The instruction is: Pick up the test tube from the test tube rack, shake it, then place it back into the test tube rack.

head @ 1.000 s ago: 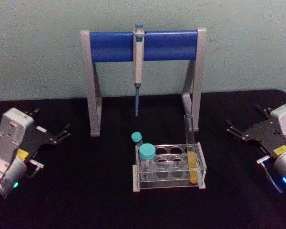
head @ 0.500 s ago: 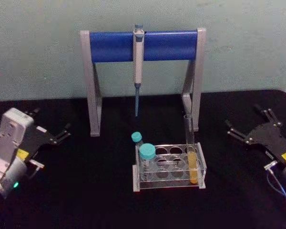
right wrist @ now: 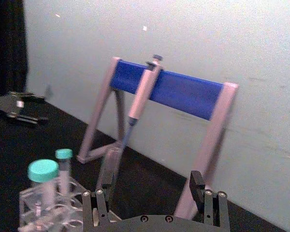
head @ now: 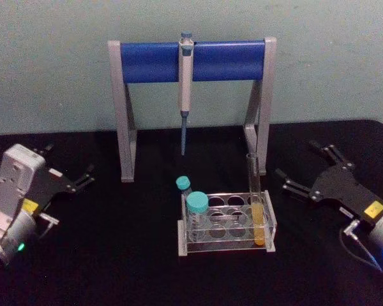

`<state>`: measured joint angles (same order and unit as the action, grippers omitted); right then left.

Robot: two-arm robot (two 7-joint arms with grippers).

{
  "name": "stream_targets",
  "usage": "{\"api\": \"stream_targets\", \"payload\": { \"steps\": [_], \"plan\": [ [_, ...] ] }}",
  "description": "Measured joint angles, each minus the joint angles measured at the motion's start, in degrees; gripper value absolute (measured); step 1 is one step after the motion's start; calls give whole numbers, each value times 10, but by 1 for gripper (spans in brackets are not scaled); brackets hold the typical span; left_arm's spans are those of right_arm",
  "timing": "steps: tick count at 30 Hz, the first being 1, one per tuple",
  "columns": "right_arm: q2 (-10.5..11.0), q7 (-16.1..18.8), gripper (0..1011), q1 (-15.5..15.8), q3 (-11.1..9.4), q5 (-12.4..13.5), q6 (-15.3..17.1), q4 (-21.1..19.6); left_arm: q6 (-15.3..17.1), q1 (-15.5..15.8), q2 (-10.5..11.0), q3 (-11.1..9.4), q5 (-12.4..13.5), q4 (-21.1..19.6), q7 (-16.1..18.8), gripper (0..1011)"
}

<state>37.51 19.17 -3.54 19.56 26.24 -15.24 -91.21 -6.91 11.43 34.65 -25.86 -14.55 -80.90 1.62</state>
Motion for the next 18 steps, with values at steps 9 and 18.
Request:
{"api": "stream_targets", "payload": {
  "steps": [9,18],
  "plan": [
    [-18,66,1000,-31,15,28,36,15,0,0,0,0,0,0,0,1001],
    [-39,97,1000,-61,19,49,97,35,0,0,0,0,0,0,0,1001]
  ]
}}
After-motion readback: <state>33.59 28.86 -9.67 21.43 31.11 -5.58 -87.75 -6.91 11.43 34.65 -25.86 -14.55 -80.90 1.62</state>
